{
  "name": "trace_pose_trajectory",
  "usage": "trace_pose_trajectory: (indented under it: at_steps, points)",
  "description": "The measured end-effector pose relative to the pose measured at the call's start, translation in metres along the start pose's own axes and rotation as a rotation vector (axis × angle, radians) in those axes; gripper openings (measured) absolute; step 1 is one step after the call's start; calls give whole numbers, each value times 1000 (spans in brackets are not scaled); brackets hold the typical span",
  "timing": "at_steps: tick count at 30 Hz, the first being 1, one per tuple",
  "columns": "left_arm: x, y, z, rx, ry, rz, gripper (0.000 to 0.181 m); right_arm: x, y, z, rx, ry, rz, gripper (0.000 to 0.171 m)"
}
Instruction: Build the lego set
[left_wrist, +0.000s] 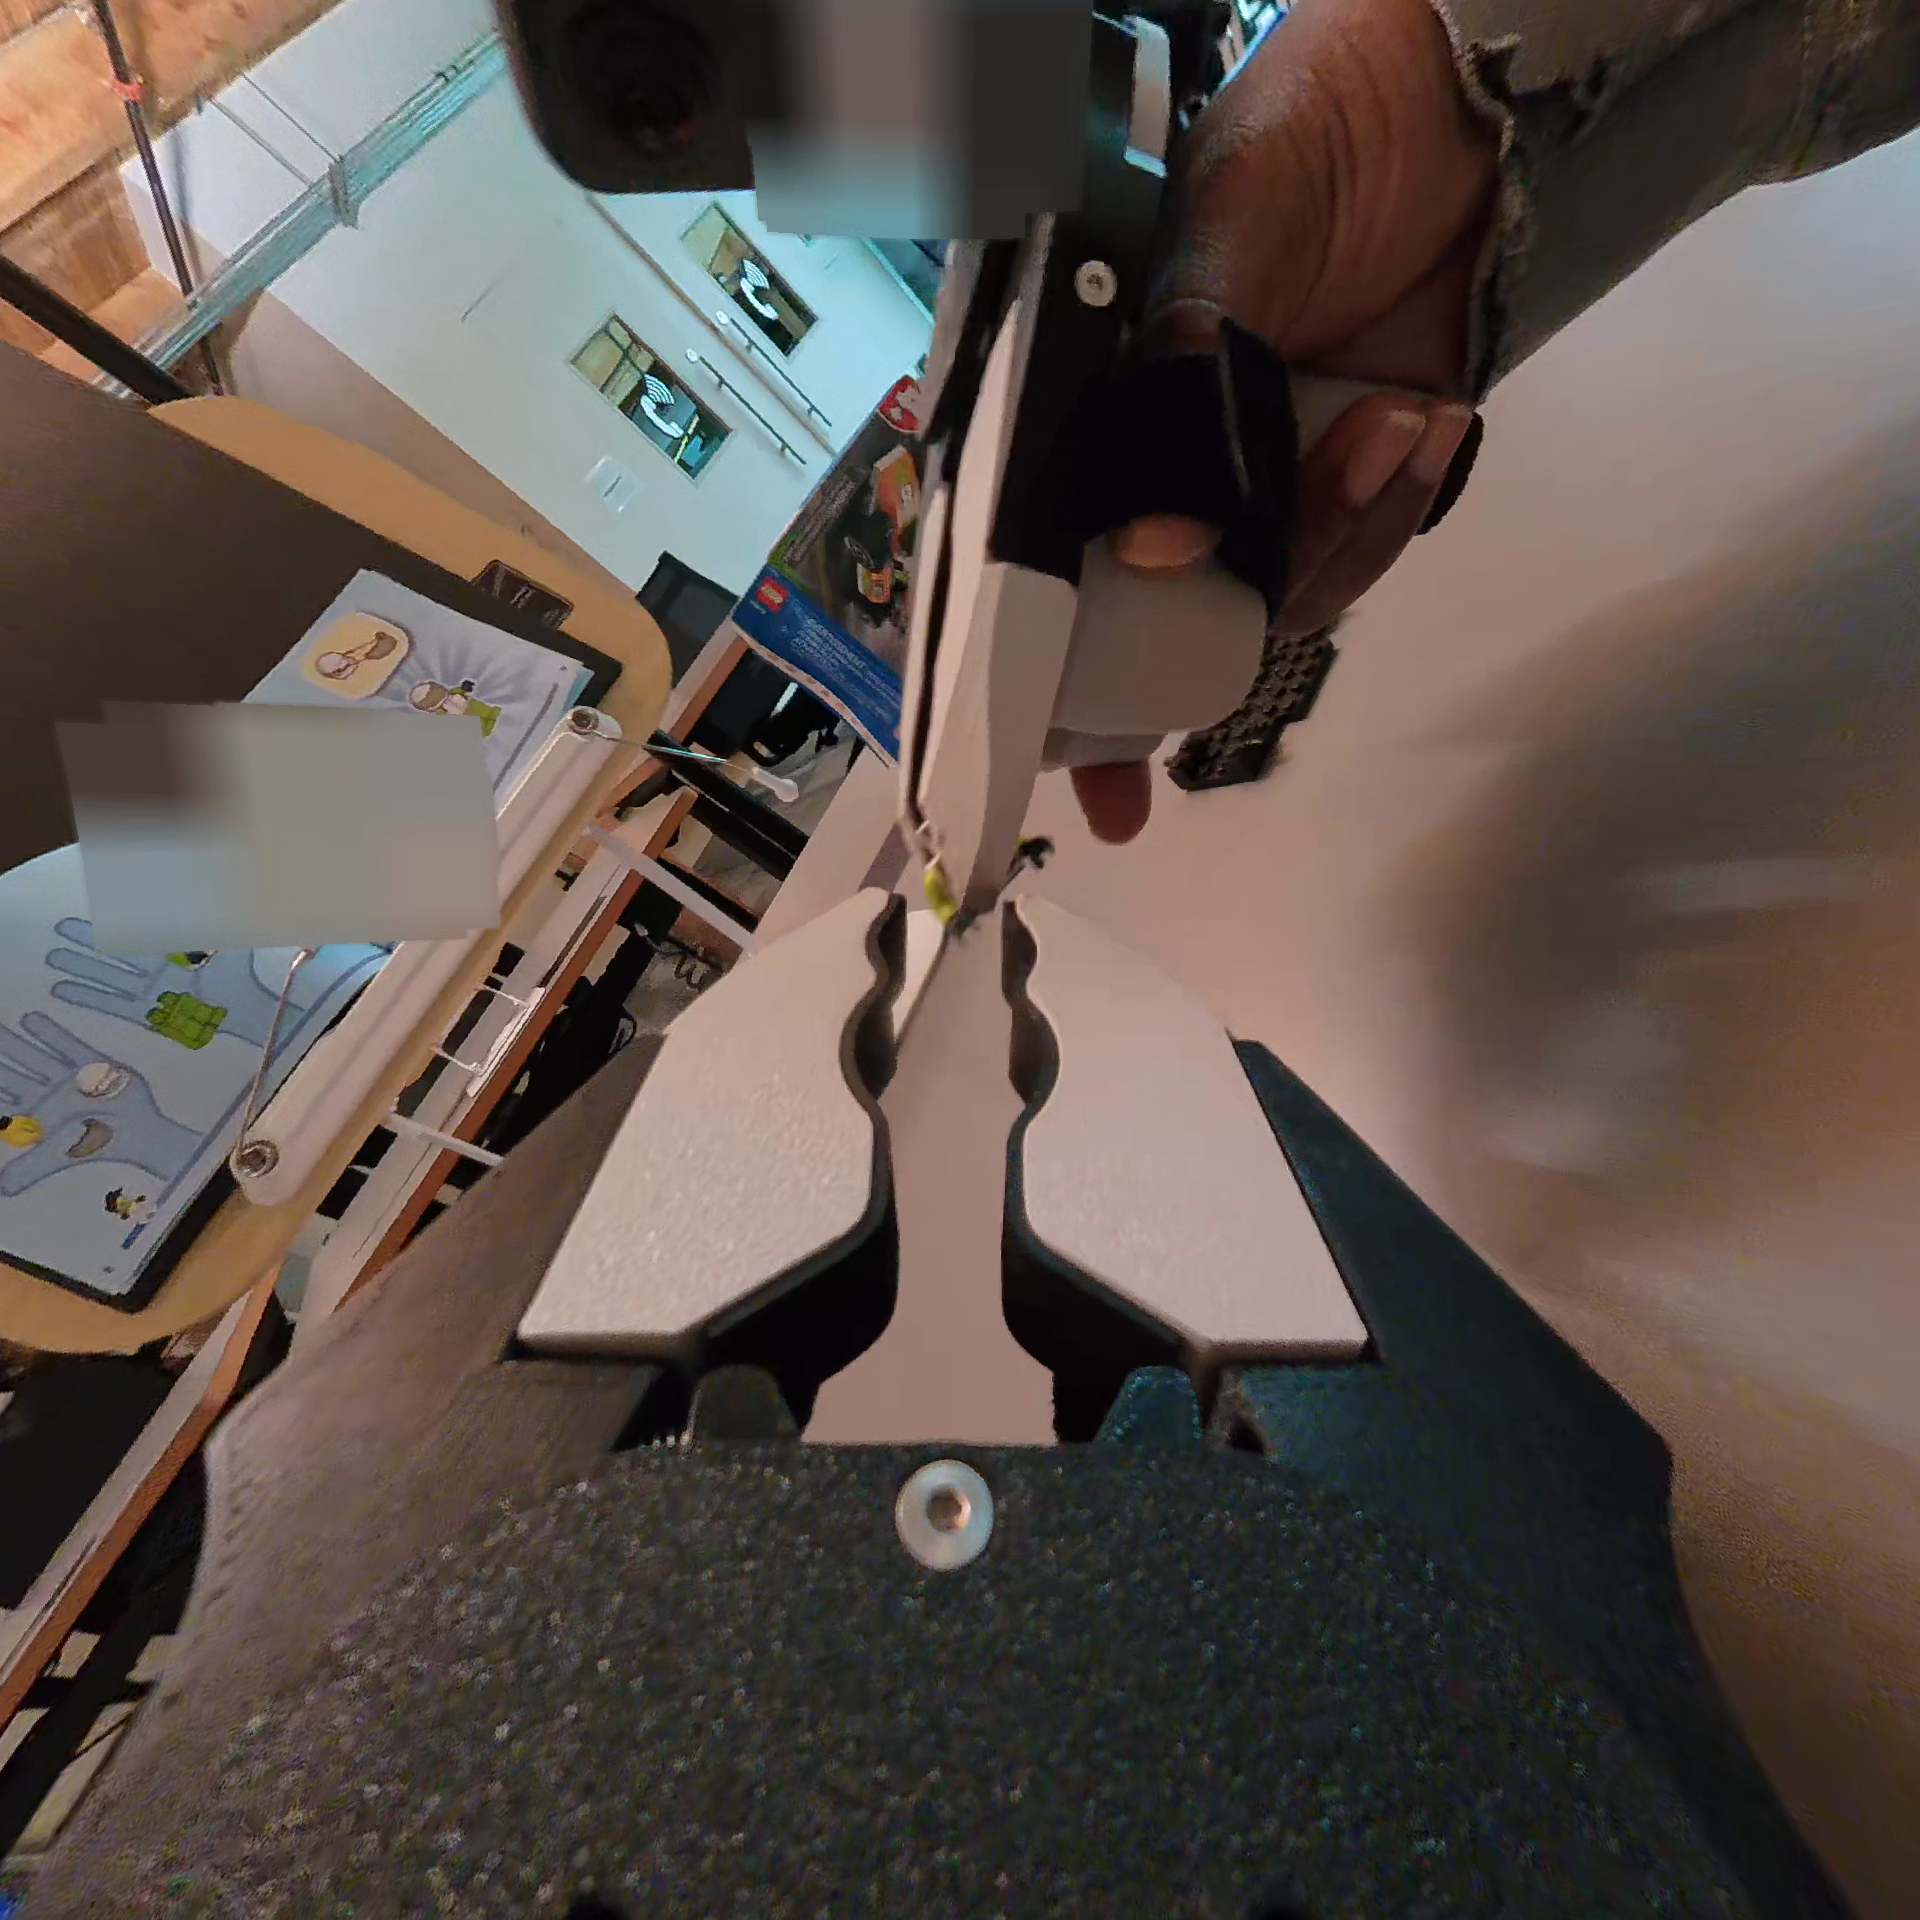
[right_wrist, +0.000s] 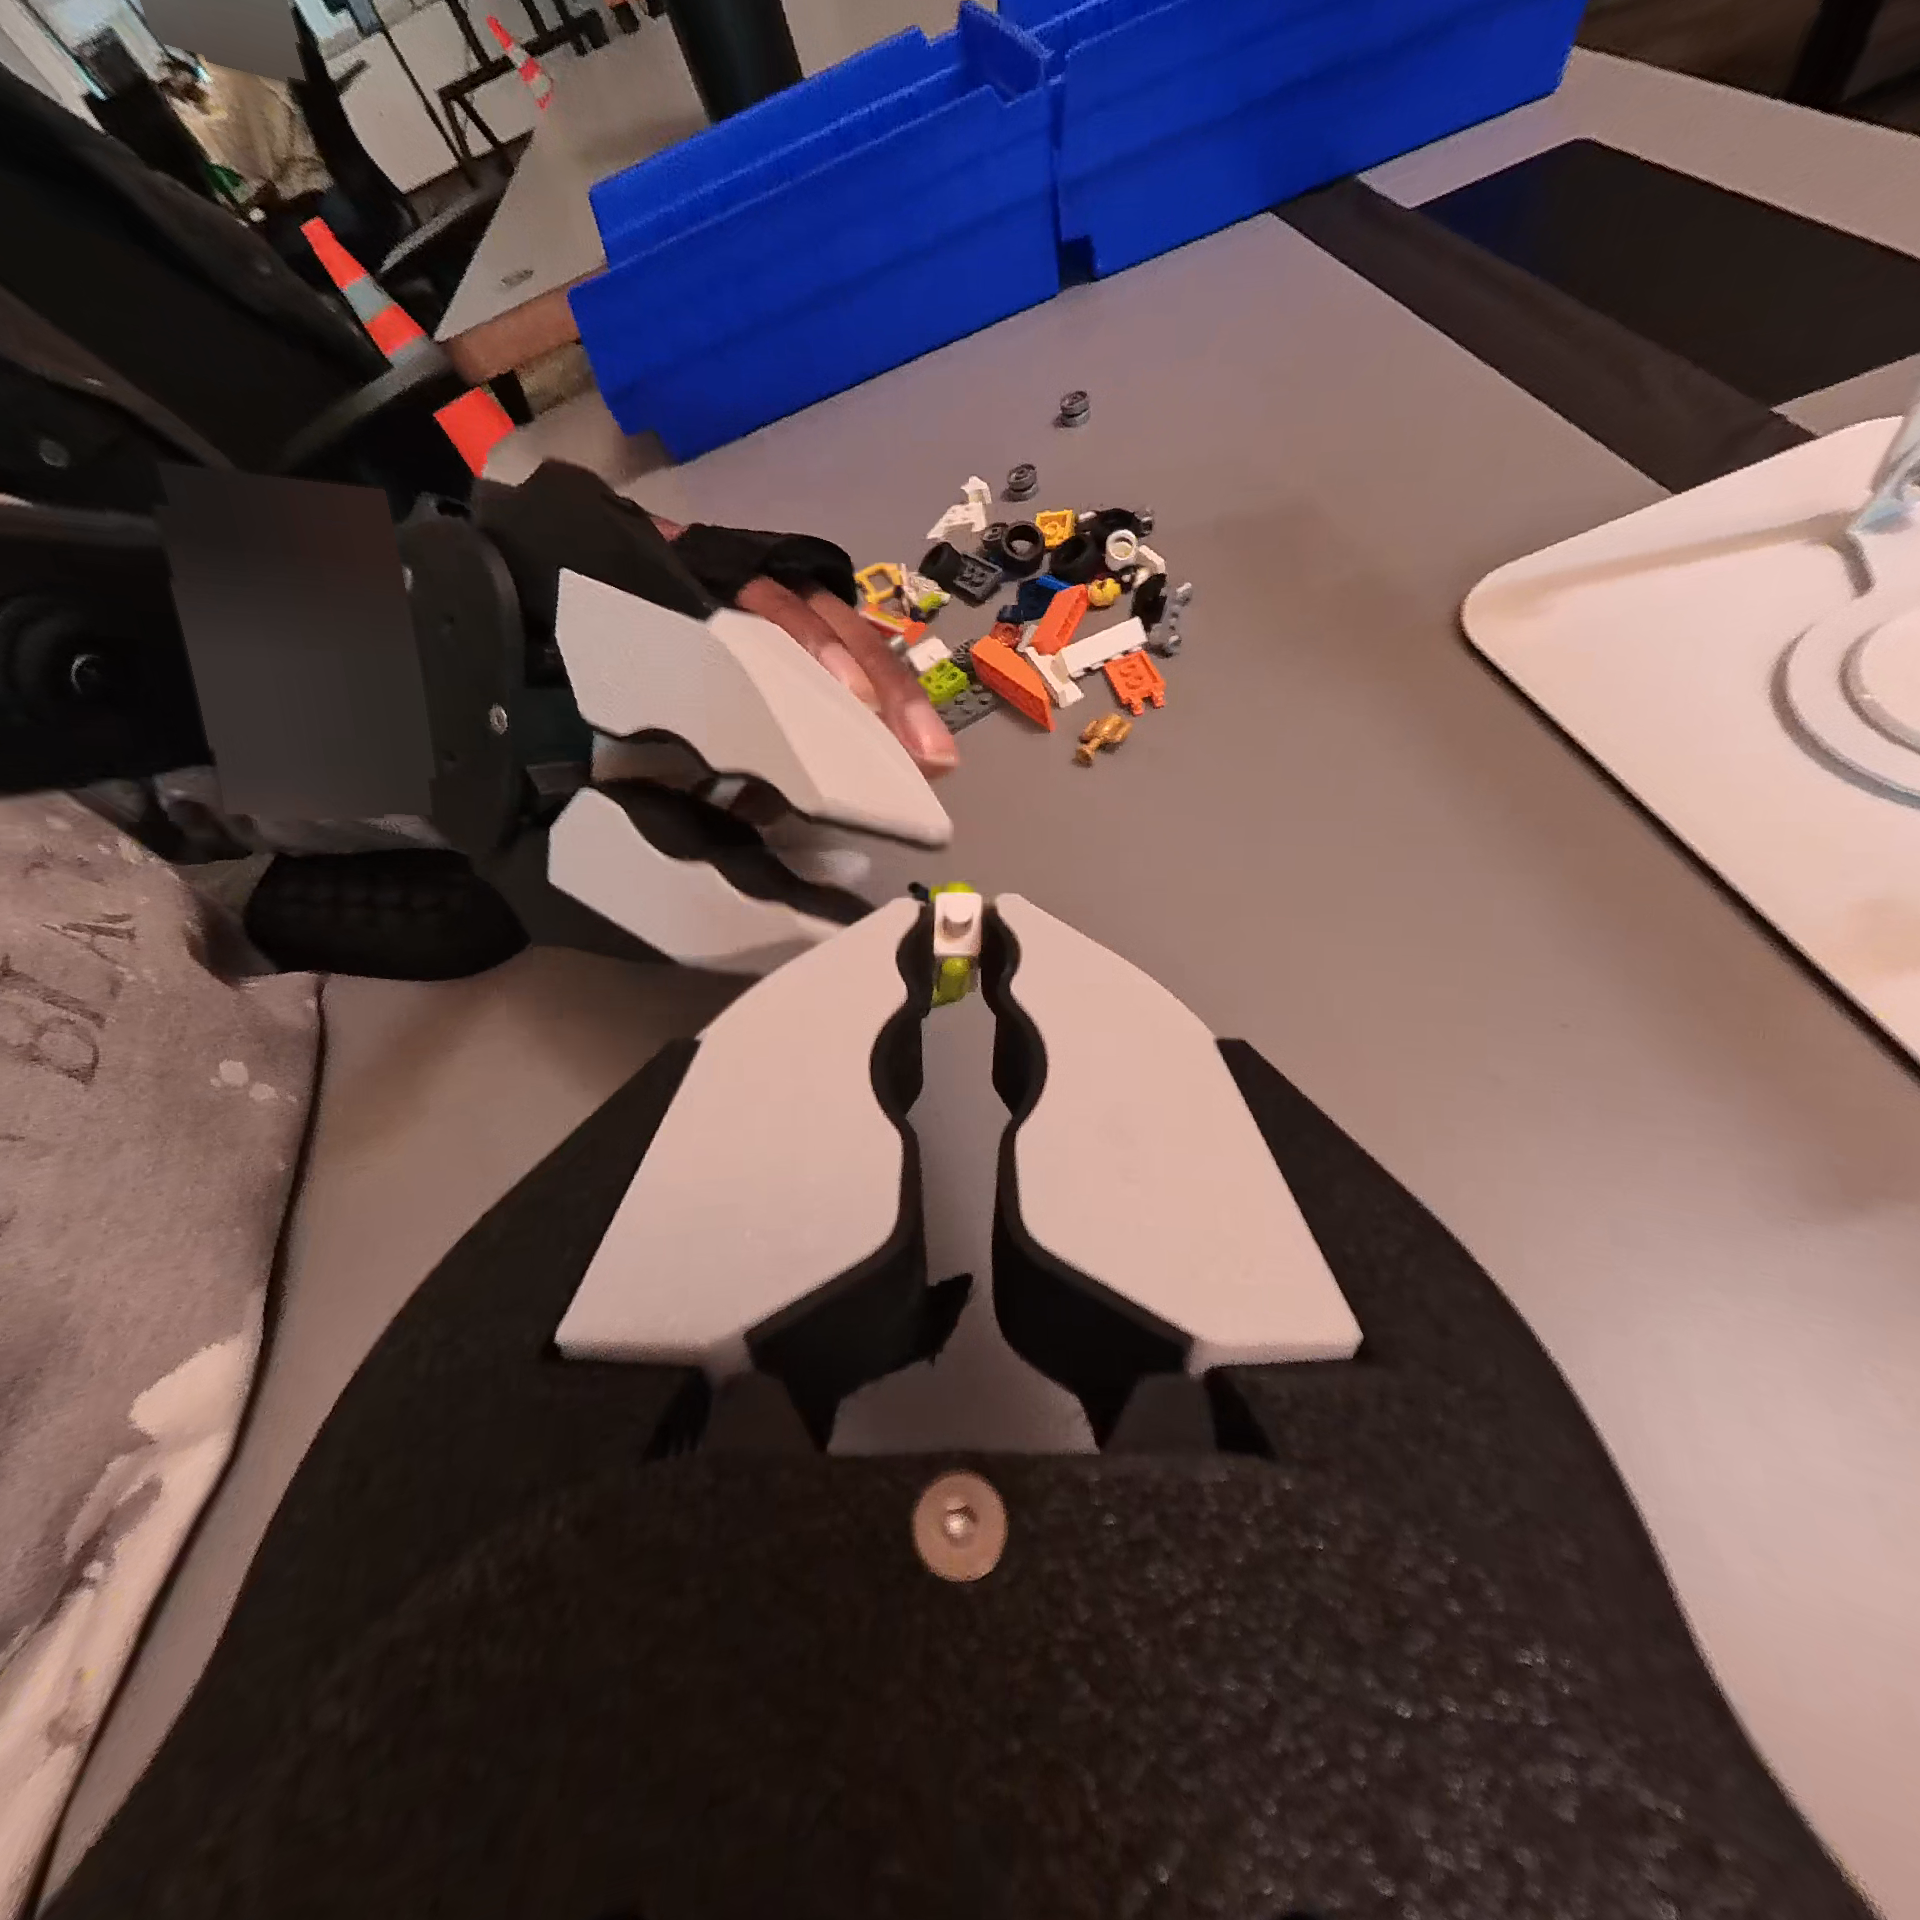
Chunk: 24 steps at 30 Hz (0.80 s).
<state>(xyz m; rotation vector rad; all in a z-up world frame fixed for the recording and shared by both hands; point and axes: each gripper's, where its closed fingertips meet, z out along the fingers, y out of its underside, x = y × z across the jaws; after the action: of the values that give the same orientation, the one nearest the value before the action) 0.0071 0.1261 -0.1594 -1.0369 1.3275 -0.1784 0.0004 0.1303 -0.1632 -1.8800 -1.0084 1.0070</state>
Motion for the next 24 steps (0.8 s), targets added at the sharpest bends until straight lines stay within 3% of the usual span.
trace_pose_trajectory:
  at_steps: [3,10,24]
  points:
    - [-21,9,-5,-6,-30,-89,17,15,3,-13,-22,47,8,8]
    - [-63,47,-14,-53,-52,-484,0,65,67,-11,-277,255,-94,8]
    - [-44,64,-5,-128,19,-468,0,88,84,5,-451,206,-303,12]
